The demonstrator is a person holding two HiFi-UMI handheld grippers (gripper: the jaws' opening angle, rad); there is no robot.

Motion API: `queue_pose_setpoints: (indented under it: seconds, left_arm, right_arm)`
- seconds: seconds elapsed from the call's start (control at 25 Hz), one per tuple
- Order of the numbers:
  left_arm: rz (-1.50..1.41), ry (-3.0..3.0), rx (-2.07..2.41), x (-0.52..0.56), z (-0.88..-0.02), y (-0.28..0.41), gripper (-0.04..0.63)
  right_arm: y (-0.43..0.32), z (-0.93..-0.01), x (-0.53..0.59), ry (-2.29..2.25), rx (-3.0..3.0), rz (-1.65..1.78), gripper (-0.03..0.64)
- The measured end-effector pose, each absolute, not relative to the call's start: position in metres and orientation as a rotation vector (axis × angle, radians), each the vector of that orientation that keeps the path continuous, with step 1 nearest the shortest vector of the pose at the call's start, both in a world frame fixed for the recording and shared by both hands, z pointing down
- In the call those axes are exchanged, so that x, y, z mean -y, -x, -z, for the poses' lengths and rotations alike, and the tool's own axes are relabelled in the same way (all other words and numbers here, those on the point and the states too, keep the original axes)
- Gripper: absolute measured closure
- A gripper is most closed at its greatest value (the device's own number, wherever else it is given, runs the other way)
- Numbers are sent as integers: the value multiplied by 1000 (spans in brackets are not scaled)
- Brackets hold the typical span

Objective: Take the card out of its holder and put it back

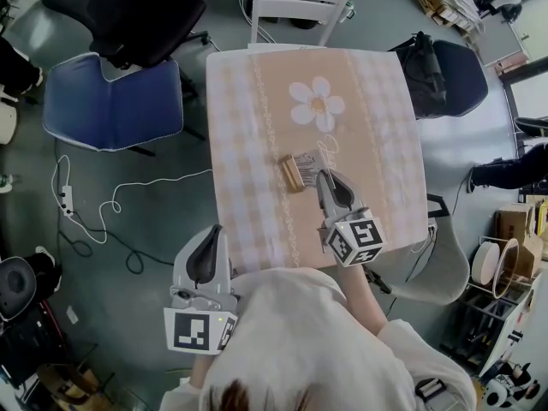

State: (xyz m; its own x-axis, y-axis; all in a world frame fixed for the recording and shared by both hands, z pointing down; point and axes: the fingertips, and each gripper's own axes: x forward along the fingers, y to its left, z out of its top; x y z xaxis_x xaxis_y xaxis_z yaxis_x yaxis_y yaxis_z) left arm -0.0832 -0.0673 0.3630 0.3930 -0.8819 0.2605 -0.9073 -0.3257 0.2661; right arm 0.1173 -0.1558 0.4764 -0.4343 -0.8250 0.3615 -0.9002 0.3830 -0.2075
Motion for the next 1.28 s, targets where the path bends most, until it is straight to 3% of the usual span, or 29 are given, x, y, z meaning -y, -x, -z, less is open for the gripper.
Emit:
queue_pose_setpoints:
  seconds: [1.28]
  left_arm:
    - [-90, -2288, 1554, 68, -362, 85, 595]
  right_arm:
    - [-106, -493, 164, -1478, 2383, -546, 601]
